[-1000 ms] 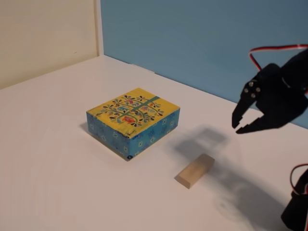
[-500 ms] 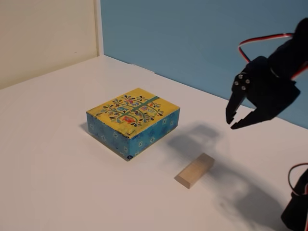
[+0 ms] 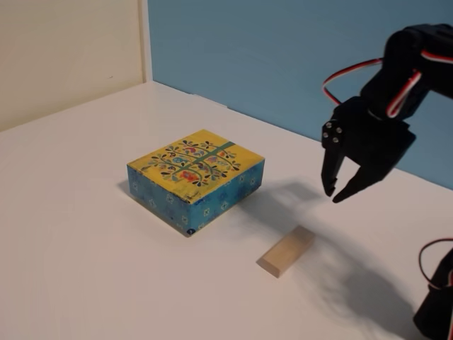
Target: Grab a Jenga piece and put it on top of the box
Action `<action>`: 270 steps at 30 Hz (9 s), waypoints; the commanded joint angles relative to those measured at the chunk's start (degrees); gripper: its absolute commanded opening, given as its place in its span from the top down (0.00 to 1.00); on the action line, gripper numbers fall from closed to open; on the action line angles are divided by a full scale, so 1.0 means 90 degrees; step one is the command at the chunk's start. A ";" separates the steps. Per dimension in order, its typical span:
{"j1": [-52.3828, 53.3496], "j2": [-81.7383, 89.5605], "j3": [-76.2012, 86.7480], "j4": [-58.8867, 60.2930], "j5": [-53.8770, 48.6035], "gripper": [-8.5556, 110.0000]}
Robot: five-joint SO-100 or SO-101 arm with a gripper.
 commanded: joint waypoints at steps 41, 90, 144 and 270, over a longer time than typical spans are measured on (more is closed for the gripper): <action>-0.2021 -0.0107 -0.0234 0.0352 0.0400 0.93; -0.2148 -0.0244 0.1387 -0.1318 0.0400 0.80; -0.1621 -0.0830 0.1816 -0.2236 0.0400 0.75; -0.1426 -0.0752 -0.1035 0.0010 0.0332 0.93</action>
